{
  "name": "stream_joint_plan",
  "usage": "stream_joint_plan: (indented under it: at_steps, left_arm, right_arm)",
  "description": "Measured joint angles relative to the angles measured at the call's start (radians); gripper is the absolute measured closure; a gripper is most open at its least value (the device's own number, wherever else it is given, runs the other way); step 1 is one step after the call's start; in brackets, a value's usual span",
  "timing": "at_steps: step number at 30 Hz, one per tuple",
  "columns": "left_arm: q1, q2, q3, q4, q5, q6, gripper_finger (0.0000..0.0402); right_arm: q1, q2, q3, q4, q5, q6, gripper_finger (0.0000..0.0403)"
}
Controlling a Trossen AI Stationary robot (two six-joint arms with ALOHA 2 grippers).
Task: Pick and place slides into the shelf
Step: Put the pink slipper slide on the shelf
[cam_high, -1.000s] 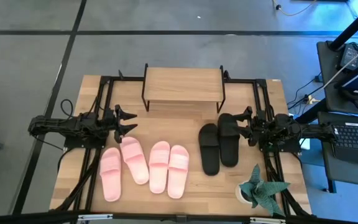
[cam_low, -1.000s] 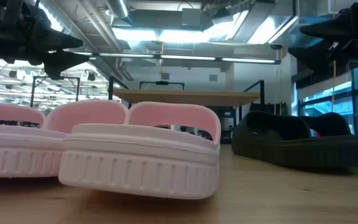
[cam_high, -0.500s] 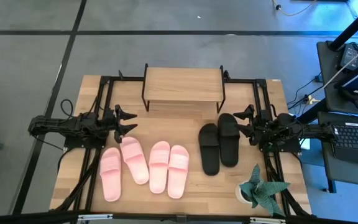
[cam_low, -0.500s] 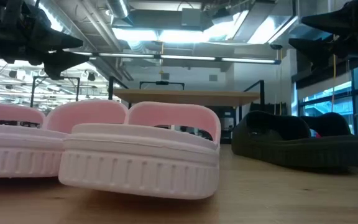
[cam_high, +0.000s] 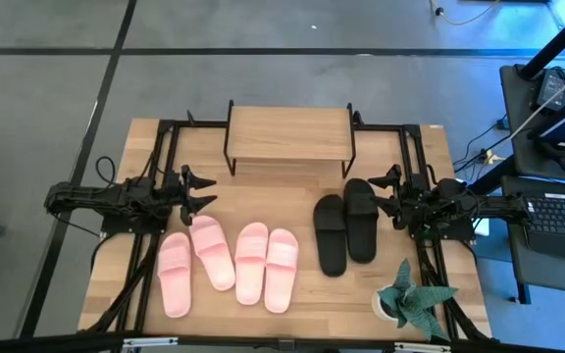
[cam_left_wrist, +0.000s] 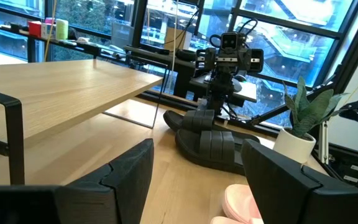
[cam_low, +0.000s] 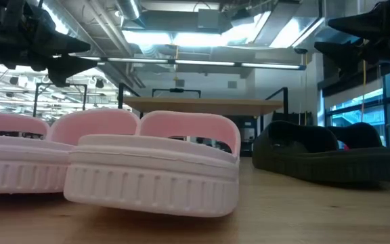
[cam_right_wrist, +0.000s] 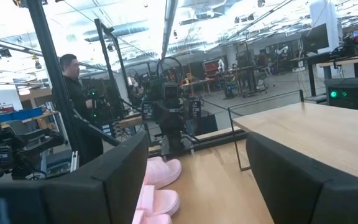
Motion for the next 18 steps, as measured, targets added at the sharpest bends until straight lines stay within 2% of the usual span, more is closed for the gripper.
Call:
stream_joint_plan:
  at_steps: [9, 16, 18]
  left_arm:
    - [0.000, 0.000, 0.000, 0.000, 0.000, 0.001, 0.0166]
    - [0.000, 0.000, 0.000, 0.000, 0.000, 0.072, 0.0166]
    - [0.000, 0.000, 0.000, 0.000, 0.000, 0.102, 0.0166]
  right_arm:
    - [0.000, 0.000, 0.000, 0.000, 0.000, -0.002, 0.0130]
    - [0.000, 0.000, 0.000, 0.016, 0.000, 0.000, 0.0130]
    - [0.000, 0.000, 0.000, 0.030, 0.004, -0.043, 0.0130]
